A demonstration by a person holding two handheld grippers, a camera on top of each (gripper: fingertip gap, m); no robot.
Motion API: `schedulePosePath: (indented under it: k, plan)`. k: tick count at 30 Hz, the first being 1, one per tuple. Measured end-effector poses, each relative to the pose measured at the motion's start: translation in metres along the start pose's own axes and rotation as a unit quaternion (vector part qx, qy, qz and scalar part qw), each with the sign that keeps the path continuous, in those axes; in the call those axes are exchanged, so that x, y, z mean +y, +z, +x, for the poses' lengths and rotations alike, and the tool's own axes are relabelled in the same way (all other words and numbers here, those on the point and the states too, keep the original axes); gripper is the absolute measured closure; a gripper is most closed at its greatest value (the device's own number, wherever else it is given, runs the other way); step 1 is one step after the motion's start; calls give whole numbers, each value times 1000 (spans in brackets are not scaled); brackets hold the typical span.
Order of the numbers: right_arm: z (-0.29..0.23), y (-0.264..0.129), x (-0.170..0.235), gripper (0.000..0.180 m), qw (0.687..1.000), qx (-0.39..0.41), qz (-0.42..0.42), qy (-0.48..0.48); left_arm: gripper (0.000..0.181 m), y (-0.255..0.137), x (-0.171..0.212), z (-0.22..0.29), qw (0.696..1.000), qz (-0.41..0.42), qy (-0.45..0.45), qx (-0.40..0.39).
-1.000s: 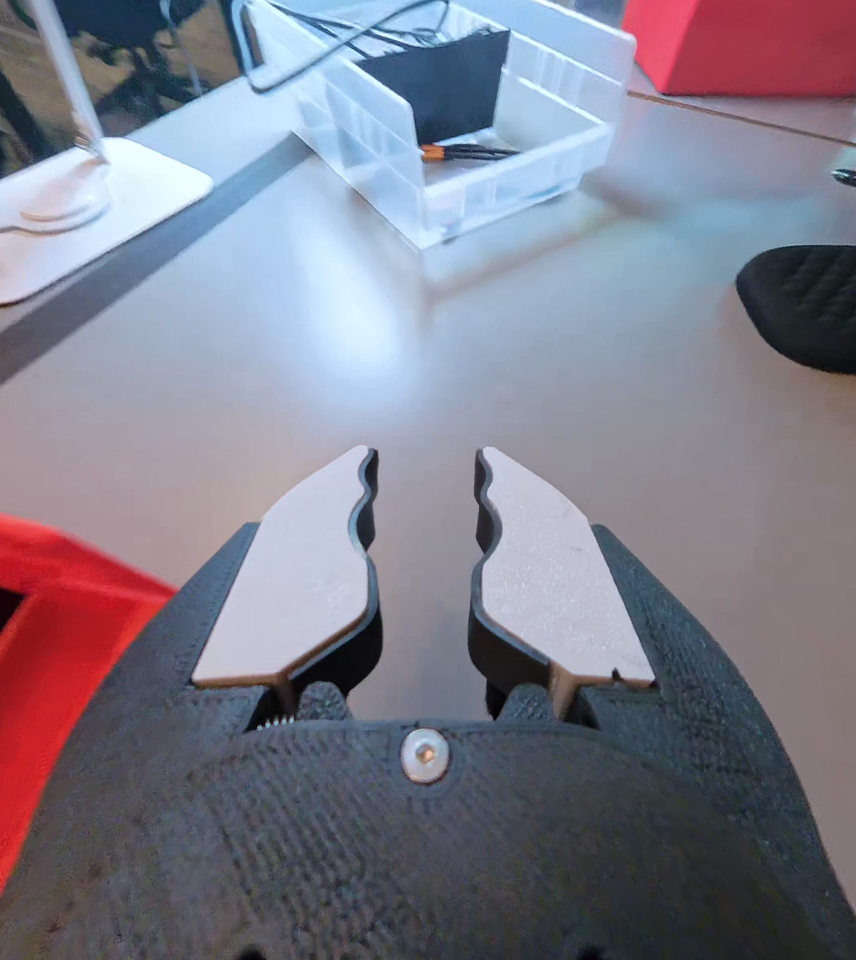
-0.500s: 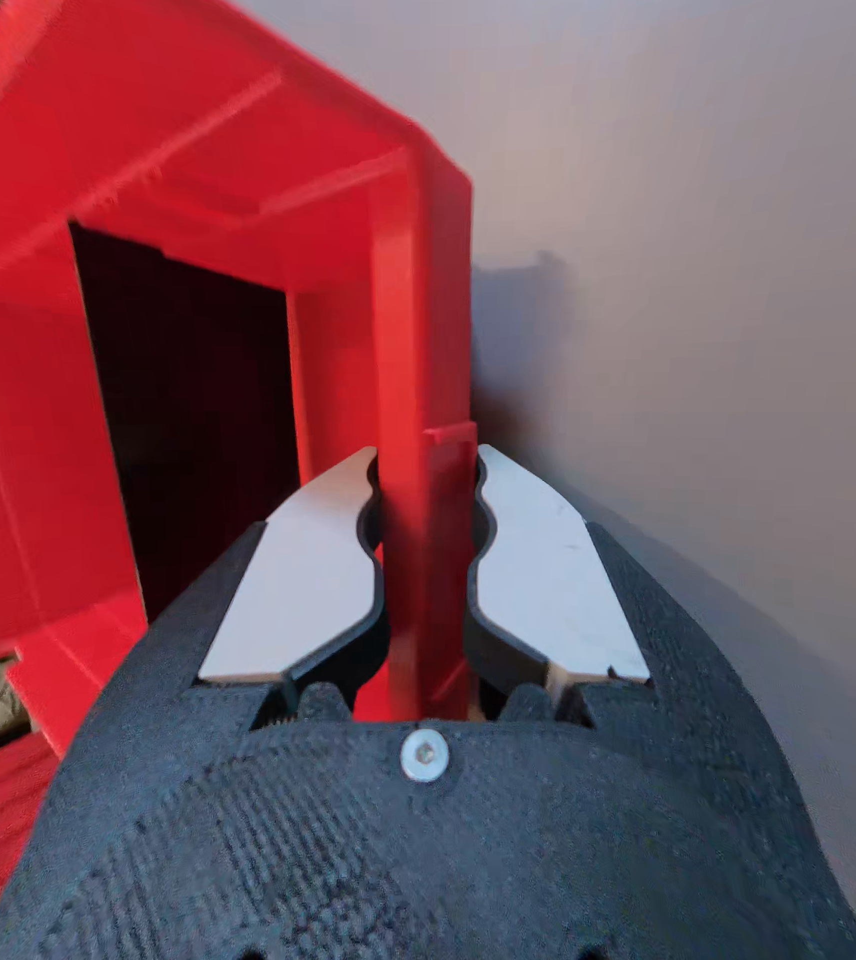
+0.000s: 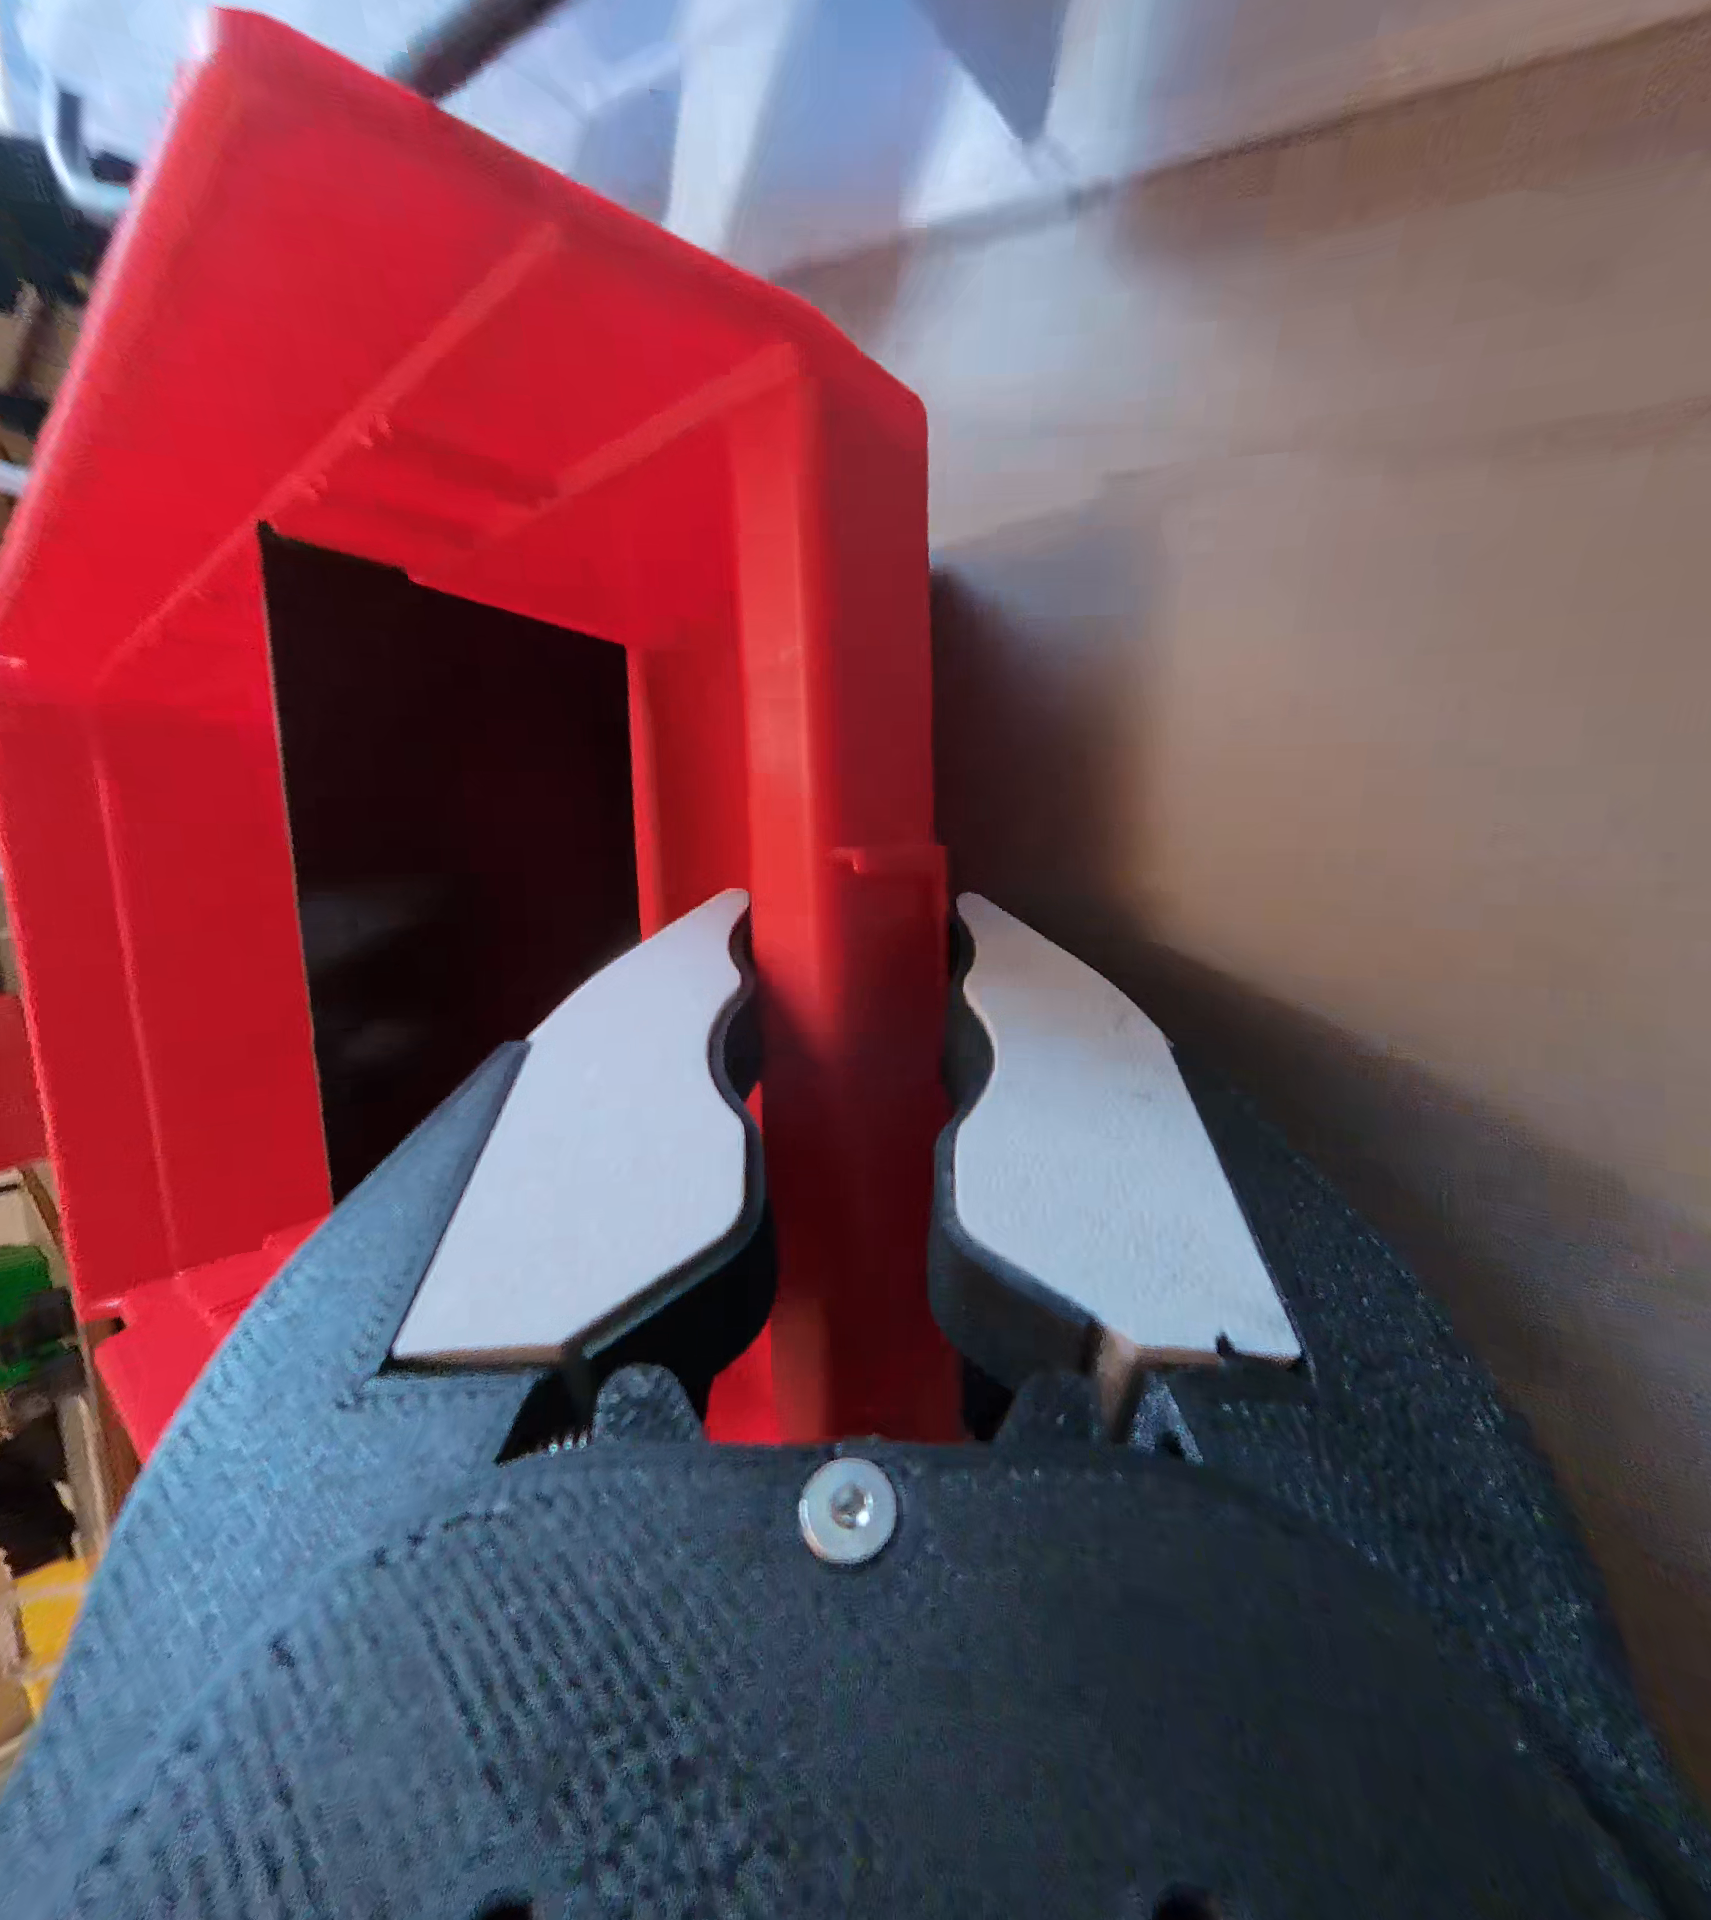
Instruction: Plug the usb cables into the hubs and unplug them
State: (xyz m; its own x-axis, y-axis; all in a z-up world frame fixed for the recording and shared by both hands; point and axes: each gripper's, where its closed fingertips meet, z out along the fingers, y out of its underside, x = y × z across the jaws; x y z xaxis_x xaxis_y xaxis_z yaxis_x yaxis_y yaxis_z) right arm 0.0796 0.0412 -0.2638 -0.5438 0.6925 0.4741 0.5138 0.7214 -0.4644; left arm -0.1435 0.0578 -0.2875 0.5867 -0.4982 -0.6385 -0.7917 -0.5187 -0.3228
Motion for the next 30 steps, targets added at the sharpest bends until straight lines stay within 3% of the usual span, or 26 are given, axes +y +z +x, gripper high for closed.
schedulePosePath:
  k: [4, 7, 9, 11, 13, 15, 17, 20, 21, 22, 25, 30]
  plan:
    - [9, -51, -33, 148, 982, 37, 142, 118, 137, -11, -8, -5, 998, 22, -50, -25]
    - [41, -92, -9, 149, 945, 129, 187, 235, 137, -49, -26, -2, 983, 99, -153, -31]
    - [58, -114, 25, 149, 908, 202, 188, 314, 136, -78, -44, 13, 953, 157, -259, 13]
    - [61, -119, 62, 140, 875, 241, 168, 386, 136, -105, -72, 38, 897, 223, -373, 87]
    - [53, -106, 82, 129, 852, 227, 162, 443, 131, -121, -99, 62, 848, 258, -445, 130]
    - [47, -85, 88, 124, 842, 206, 153, 476, 125, -119, -122, 80, 824, 267, -484, 124]
    - [47, -65, 92, 124, 846, 200, 124, 478, 123, -102, -137, 86, 823, 253, -502, 80]
    - [56, -59, 99, 138, 847, 238, 97, 466, 144, -71, -138, 73, 834, 214, -508, -11]
    - [59, -64, 101, 151, 841, 259, 102, 463, 151, -66, -134, 68, 846, 202, -491, -44]
    - [60, -69, 103, 159, 837, 273, 109, 463, 155, -65, -135, 64, 849, 205, -484, -53]
    - [57, -78, 101, 157, 834, 287, 123, 455, 165, -71, -139, 55, 871, 195, -443, -86]
    - [57, -111, 85, 158, 832, 327, 153, 421, 167, -100, -153, 46, 871, 233, -419, -110]
